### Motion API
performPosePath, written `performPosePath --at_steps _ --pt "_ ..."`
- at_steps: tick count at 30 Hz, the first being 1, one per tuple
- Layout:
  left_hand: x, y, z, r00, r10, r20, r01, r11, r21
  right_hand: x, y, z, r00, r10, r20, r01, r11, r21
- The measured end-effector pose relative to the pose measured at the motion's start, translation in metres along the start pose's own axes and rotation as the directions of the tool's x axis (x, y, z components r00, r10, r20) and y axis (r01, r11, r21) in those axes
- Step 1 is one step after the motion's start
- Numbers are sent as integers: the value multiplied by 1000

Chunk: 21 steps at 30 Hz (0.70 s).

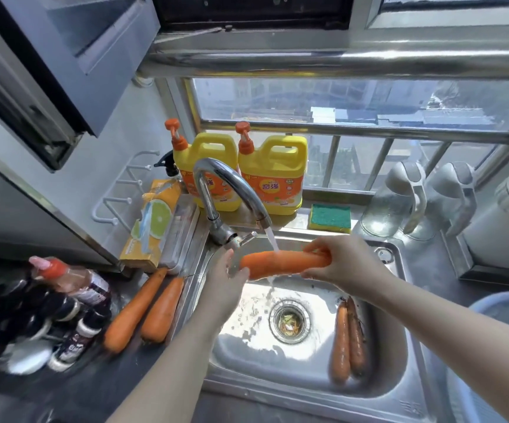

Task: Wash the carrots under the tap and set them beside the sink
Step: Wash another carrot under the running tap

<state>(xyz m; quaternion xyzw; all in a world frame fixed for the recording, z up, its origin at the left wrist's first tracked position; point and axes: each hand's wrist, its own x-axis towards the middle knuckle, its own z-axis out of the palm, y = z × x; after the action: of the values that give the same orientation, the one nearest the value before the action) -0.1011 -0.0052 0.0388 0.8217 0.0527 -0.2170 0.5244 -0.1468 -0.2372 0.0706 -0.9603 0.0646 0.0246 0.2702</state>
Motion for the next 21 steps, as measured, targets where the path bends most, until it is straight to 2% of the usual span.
performPosePath --at_steps 2,4,6,8,10,12,15,18,21 --pt "-6 -5 1 979 195 58 -203 923 327 -4 -5 5 999 -44 24 46 997 -69" --pt "-10 -7 6 941 302 152 -334 762 555 -6 -11 11 994 -102 48 105 991 -88" --pt "-12 -12 9 916 348 199 -389 650 653 -6 -21 16 983 -166 75 173 981 -90" --pt "-14 -16 6 904 391 174 -402 635 660 -3 -29 21 973 -206 99 215 973 -82" --pt "-16 -22 0 897 428 112 -388 638 665 1 -35 28 972 -196 126 205 977 -59" --pt "-18 -29 -7 904 421 80 -349 614 708 3 -35 38 980 -133 151 132 991 15" --pt "-19 -45 -23 954 300 22 -217 637 740 5 -32 56 967 -26 254 16 999 42" --pt "-22 -68 -45 977 194 -93 -64 675 735 6 -30 75 904 43 426 -41 999 -14" --pt "-24 -84 -69 963 114 -243 77 751 656 7 -36 91 842 48 537 -33 999 -37"
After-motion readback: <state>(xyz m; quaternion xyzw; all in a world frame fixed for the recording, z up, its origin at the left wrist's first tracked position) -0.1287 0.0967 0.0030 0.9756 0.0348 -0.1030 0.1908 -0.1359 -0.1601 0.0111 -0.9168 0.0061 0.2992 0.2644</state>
